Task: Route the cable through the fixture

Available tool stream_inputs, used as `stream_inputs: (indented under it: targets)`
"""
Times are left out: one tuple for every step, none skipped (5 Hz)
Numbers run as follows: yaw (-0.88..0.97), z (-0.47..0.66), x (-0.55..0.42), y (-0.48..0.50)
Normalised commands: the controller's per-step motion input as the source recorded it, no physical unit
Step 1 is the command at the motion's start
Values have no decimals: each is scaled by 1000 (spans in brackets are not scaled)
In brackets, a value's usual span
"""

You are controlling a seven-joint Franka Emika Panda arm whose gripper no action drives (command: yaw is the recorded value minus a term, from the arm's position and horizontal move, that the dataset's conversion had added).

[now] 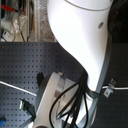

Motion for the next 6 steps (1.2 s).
stream_inputs:
  targets:
    - [0, -1, -13, -8]
    - [0, 66, -16, -10]
    - [-171, 345, -238, 6]
    - [-86, 424, -319, 101]
    - [-3, 295, -290, 195]
    - [0, 252, -327, 196]
